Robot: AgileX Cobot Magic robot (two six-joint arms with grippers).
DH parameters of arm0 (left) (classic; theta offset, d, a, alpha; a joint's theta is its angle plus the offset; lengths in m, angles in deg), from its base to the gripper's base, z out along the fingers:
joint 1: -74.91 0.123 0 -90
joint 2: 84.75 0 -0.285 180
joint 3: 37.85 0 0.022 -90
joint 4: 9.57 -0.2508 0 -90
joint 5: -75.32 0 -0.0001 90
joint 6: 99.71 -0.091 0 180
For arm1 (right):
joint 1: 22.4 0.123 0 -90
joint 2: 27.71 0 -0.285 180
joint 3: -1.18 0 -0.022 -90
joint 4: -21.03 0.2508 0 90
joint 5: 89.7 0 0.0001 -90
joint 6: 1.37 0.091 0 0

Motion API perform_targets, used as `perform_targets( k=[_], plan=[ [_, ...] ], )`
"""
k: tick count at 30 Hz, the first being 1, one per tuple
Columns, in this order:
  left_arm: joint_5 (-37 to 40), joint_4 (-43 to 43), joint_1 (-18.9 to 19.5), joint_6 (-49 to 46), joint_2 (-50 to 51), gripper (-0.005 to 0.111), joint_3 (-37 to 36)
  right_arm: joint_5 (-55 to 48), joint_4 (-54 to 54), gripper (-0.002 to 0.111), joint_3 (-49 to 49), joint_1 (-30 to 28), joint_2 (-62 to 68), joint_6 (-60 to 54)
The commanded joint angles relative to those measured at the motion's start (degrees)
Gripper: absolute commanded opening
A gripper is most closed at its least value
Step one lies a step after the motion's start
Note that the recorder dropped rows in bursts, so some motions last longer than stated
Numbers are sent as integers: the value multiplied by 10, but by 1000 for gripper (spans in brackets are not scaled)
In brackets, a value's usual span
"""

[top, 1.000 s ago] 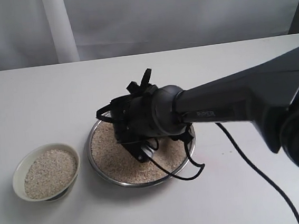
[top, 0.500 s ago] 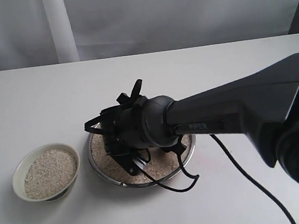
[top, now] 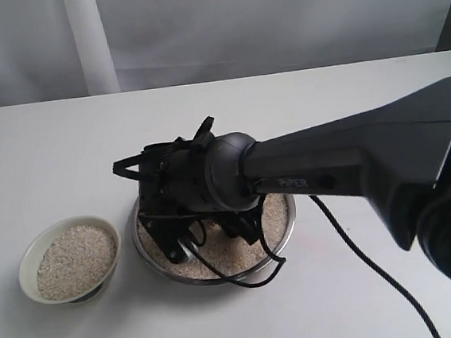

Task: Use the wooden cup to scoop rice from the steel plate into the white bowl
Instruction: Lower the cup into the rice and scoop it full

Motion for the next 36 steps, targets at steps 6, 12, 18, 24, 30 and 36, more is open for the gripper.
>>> perform_targets(
  k=[6, 12, 18, 24, 30, 36],
  plan=[
    [-4, -2, -4, 1, 0, 0, 0, 8, 75, 0, 19, 2, -4, -11],
    [-4, -2, -4, 1, 0, 0, 0, 20, 117, 0, 19, -1, -4, 7],
    [-4, -2, -4, 1, 0, 0, 0, 56, 214, 0, 22, -14, -4, 8],
    [-4, -2, -4, 1, 0, 0, 0, 75, 311, 0, 22, -45, -4, 12],
    [-4, -2, -4, 1, 0, 0, 0, 109, 370, 0, 22, -66, -4, 17],
    [-4, -2, -4, 1, 0, 0, 0, 129, 419, 0, 21, -85, -4, 8]
  ],
)
